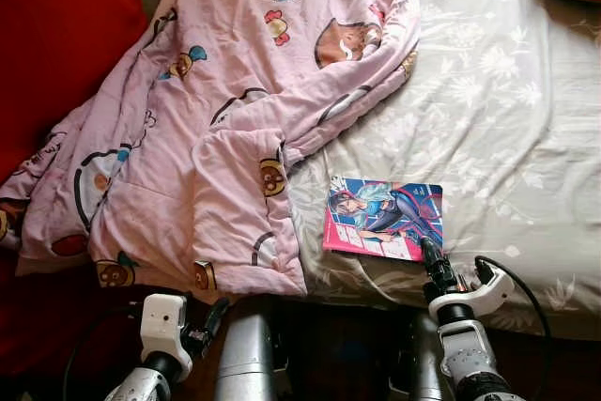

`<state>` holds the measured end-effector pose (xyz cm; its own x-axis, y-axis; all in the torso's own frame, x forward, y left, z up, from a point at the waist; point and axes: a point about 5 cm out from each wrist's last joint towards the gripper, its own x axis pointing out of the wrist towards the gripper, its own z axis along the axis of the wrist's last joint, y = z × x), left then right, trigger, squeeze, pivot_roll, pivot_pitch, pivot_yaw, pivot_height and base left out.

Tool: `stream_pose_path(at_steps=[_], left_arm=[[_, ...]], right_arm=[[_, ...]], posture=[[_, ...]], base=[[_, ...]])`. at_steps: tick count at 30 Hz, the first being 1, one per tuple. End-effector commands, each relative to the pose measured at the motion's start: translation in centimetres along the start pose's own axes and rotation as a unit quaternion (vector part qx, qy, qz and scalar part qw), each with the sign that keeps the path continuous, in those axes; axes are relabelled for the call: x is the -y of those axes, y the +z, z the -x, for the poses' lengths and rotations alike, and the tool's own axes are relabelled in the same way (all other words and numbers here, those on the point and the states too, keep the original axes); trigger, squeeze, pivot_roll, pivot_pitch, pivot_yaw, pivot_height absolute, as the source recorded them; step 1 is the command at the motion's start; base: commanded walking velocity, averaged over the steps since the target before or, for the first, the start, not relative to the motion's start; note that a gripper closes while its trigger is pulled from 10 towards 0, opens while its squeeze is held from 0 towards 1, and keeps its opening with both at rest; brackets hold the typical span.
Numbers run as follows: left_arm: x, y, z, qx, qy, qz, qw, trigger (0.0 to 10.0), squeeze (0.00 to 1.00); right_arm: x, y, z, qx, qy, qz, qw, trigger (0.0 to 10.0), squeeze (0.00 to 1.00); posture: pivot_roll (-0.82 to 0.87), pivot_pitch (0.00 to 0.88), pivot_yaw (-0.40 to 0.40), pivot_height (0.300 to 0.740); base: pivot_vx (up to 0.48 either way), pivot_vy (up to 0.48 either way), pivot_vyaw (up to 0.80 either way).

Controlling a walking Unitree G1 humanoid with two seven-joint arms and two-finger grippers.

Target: Clean up the room

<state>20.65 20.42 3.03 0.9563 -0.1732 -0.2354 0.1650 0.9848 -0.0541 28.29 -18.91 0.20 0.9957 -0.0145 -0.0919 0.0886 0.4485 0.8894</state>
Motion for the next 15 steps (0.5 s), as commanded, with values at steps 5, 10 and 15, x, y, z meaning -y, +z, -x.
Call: stream_pose_path(at_steps=[5,10,15], left_arm=[[-0.5,-0.6,1.0,-0.024,0.012,-0.002,1.0,10.0,0.0],[-0.3,-0.5,1.3,-0.025,0.012,-0.001,1.0,10.0,0.0],[-0.4,-0.7,1.4,-0.028,0.013,-0.002,1.0,10.0,0.0]], right_arm=[[1.1,-3.4,1.6,-0.057,-0.033,-0.076,0.995,10.0,0.0],[1.4,-3.8,2.0,-0.07,-0.05,-0.082,0.993,10.0,0.0],[0.7,-4.7,1.7,-0.093,-0.032,-0.093,0.991,10.0,0.0]], posture=[[0.28,0.377,0.157,0.585],[0.29,0.382,0.157,0.585],[0.29,0.389,0.157,0.585]], base=[[0.0,0.0,0.0],[0.0,0.0,0.0],[0.0,0.0,0.0]])
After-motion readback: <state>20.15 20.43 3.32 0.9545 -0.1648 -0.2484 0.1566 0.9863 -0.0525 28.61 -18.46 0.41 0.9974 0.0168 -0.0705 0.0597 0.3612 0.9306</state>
